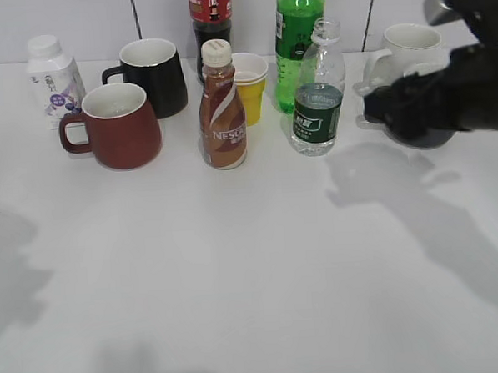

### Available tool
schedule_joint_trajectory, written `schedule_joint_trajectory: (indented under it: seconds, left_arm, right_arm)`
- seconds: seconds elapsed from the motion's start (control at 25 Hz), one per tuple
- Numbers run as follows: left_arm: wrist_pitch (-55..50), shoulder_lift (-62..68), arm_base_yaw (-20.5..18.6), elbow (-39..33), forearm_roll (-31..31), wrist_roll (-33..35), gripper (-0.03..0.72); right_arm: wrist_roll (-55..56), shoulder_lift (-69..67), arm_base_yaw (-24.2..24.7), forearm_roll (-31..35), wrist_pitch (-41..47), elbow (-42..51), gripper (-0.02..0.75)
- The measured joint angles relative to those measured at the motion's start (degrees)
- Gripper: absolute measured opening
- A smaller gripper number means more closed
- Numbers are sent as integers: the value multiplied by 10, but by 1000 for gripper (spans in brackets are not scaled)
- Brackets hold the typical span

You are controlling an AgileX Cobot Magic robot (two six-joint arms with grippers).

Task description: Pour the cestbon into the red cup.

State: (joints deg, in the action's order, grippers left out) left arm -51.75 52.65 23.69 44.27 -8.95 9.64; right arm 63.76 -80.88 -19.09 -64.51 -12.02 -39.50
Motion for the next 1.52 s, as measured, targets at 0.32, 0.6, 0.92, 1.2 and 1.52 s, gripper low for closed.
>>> schedule_joint_trajectory:
  seconds: [0.32, 0.6, 0.92, 1.2, 1.52]
  left_arm:
    - [-125, -147, 1, 0, 23, -1, 342]
    - [-179, -226, 1, 0, 85, -53, 342]
    - [-181, -237, 1, -23, 90, -96, 342]
    - [-184, -247, 1, -106, 80, -99, 342]
    - [-129, -360, 1, -122, 76, -99, 342]
  right_arm:
    - [12, 70, 0, -11, 149, 61, 554]
    - [-165, 139, 0, 222, 290, 61, 554]
    - [-685, 199, 0, 744, 511, 40, 554]
    - [-739, 370, 0, 763, 641, 41, 554]
    - [-739, 587, 0, 757, 695, 91, 554]
